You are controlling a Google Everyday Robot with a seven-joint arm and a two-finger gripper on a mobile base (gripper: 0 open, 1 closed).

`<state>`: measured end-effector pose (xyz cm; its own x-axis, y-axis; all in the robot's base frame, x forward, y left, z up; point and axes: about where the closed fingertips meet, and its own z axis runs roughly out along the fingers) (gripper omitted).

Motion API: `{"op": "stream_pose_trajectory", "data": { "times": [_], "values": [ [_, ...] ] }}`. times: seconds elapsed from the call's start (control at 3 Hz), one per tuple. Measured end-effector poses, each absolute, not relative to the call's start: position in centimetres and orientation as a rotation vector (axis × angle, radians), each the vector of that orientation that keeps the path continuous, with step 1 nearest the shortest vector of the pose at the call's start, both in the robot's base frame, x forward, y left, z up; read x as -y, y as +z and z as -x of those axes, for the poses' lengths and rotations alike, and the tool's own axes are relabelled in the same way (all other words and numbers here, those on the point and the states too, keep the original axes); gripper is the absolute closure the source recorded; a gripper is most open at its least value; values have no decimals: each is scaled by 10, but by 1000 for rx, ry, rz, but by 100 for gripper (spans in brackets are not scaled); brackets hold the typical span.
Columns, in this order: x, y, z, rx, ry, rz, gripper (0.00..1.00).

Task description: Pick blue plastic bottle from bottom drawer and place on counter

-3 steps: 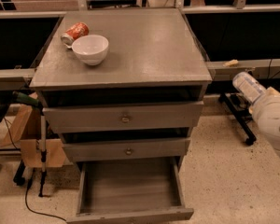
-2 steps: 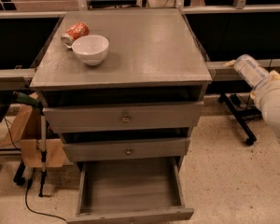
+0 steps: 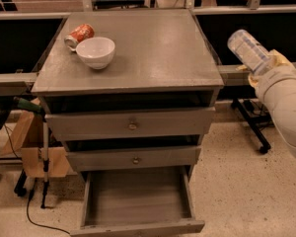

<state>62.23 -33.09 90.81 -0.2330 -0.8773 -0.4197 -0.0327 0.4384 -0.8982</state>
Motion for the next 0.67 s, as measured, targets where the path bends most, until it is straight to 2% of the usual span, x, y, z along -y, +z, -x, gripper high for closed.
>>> {"op": "stream_pose_trajectory", "data": {
  "times": [0.33,0.67],
  "values": [
    [273,915,-611,-1529,-886,885,100],
    [264,917,-613,-1517,-881,897,100]
  ]
}}
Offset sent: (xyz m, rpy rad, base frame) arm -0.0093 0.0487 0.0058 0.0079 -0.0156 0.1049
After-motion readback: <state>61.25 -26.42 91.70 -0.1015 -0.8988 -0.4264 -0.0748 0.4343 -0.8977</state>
